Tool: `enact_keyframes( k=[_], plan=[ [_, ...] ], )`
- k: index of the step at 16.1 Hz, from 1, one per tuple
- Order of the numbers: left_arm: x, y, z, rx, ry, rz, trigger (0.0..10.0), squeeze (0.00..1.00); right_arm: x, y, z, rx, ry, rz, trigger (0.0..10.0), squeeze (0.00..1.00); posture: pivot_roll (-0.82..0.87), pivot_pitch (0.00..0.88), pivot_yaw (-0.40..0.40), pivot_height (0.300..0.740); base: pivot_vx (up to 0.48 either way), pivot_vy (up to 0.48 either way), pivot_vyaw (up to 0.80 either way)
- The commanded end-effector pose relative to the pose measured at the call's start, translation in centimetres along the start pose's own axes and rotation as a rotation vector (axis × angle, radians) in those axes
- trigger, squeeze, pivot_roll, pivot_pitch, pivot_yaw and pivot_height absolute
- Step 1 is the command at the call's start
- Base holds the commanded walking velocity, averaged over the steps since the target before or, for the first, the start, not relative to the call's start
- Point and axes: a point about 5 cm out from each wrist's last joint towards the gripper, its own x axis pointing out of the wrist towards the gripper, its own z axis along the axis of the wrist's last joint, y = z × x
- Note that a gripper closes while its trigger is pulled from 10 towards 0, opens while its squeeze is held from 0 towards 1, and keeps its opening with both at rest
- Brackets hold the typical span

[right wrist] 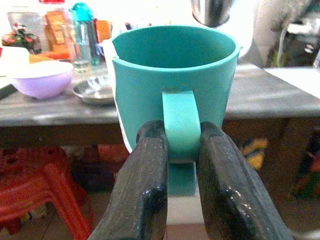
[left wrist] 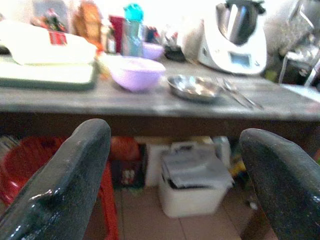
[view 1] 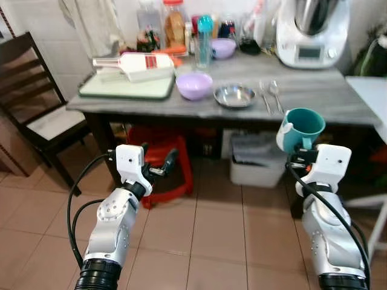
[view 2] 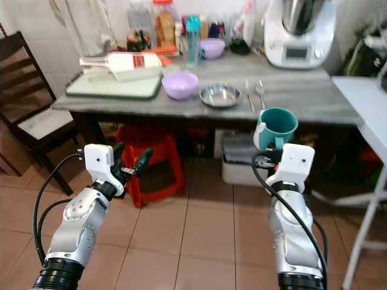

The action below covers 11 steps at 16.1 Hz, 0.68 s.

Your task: Setting the table

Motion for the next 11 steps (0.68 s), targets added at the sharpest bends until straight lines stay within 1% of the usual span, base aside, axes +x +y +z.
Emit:
enact_keyframes(
  k=[1,4,6,7,8,9,11],
  plan=[
    [-0.2,0.8,0.5,0.023,-0.005,0.015,10.0,0.00,0.0,1.0,0.7,0.014,-0.033,0.030,10.0,0.00,-0.05,0.000,0.014,0.740,0.394,0.000,0.41],
    [-0.2,0.4,0.9,0.028,-0.015,0.007,10.0,0.00,-0.1,0.9,1.2,0.012,-0.044,0.024,10.0,0.00,-0.05,0.000,0.015,0.740,0.387,0.000,0.41],
    [-0.4,0.1,1.6,0.038,-0.037,0.001,10.0,0.00,-0.4,0.7,1.5,0.007,-0.053,0.019,10.0,0.00,-0.06,0.000,0.014,0.740,0.369,0.000,0.41],
    [-0.9,-0.1,2.0,0.041,-0.050,0.002,10.0,0.00,-0.7,0.6,1.7,0.007,-0.060,0.015,10.0,0.00,-0.06,0.000,0.014,0.740,0.364,0.000,0.40],
    [-1.2,-0.2,2.1,0.042,-0.053,0.002,10.0,0.00,-0.9,0.5,1.8,0.005,-0.063,0.014,10.0,0.00,-0.06,0.000,0.014,0.740,0.360,0.000,0.00],
    [-1.8,-0.3,2.0,0.058,-0.048,-0.002,10.0,0.00,-1.3,0.5,2.1,-0.003,-0.071,0.010,10.0,0.00,-0.05,0.000,0.012,0.740,0.352,0.000,0.00],
    [-2.5,-0.3,1.7,0.060,-0.030,-0.002,10.0,0.00,-1.7,0.3,2.4,-0.020,-0.086,0.003,10.0,0.00,-0.05,0.000,0.012,0.740,0.324,0.000,0.00]
  ],
)
